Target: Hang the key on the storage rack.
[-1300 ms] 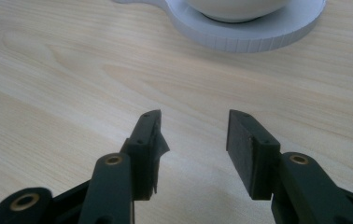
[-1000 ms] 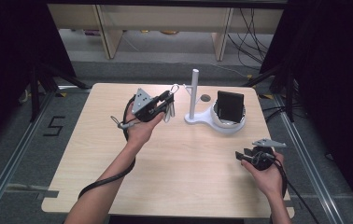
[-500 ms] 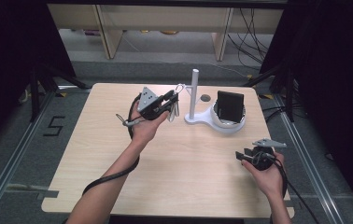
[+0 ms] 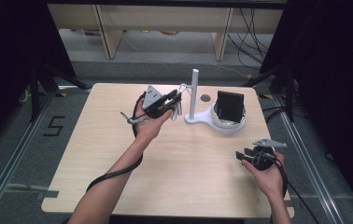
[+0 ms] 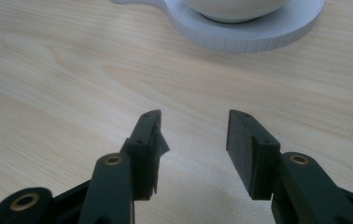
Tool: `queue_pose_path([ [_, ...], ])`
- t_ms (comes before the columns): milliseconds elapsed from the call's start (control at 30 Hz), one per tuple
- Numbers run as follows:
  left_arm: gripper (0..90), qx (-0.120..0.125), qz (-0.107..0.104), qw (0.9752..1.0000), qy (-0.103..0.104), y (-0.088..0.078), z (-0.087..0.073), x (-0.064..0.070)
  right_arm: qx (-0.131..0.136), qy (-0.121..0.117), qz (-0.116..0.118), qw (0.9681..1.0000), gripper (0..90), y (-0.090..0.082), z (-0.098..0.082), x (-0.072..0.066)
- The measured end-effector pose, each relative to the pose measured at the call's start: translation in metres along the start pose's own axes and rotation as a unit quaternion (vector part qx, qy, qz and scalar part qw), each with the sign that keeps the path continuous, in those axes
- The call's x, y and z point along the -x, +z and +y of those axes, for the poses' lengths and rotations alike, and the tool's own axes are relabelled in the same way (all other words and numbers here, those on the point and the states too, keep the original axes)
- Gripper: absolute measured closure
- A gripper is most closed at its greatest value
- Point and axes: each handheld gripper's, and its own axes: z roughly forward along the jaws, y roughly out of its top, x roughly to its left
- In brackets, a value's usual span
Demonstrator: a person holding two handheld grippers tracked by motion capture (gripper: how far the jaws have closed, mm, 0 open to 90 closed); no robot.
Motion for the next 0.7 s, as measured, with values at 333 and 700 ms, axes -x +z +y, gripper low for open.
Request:
queue_pose_path([
  [333, 75.5, -0.008, 0.001, 1.0000, -0.003, 0.009, -0.002, 0.000, -0.004, 0.012, 0.001, 0.9999, 56.2, -0.002, 0.000, -0.002],
  [700, 75.5, -0.016, 0.003, 0.9998, -0.008, 0.015, -0.006, 0.000, 0.002, -0.020, -0.010, 0.9997, 56.2, -0.001, -0.001, 0.002],
])
